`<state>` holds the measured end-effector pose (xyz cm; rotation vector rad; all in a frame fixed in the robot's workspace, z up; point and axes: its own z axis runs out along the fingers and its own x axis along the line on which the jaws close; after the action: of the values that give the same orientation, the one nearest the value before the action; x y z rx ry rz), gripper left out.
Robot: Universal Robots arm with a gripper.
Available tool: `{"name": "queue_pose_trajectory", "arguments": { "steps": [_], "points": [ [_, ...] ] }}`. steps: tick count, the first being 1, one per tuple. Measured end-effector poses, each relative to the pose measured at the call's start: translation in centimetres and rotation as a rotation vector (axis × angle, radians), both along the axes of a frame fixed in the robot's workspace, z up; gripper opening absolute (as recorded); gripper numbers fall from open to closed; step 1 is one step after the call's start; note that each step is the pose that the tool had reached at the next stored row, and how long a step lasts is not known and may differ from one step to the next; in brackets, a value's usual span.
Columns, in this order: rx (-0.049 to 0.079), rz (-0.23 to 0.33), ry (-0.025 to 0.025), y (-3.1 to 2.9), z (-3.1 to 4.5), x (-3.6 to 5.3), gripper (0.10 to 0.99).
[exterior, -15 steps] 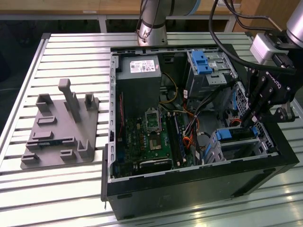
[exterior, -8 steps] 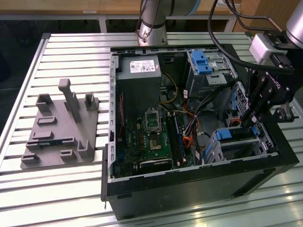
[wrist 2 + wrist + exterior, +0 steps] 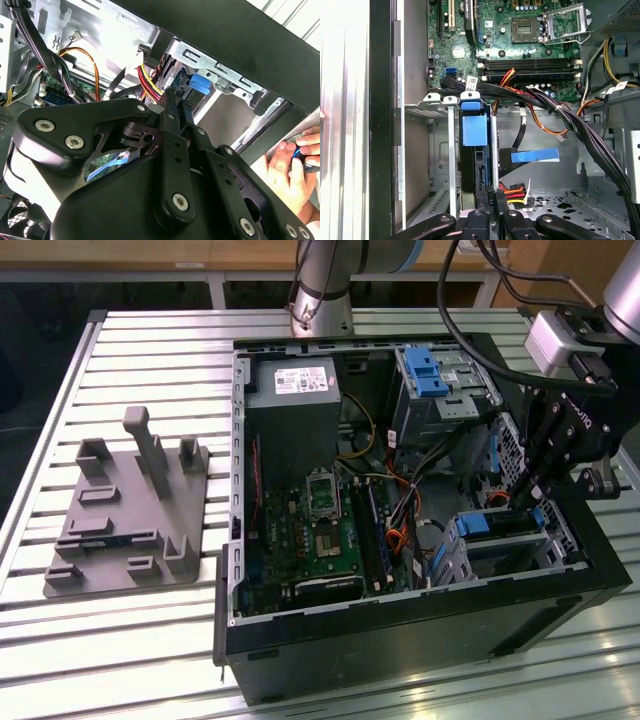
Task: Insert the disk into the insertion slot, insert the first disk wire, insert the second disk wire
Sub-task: 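Insert the first disk wire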
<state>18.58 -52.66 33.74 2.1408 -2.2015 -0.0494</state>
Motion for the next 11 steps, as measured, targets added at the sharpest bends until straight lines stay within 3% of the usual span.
{"name": "queue_pose_trajectory", "arguments": {
  "steps": [7,11],
  "points": [
    [-0.002,0.0,-0.0003,0.0,-0.03,-0.05,0.173],
    [-0.003,0.0,-0.0069,0.0,-0.12,-0.13,0.173]
  ]
}}
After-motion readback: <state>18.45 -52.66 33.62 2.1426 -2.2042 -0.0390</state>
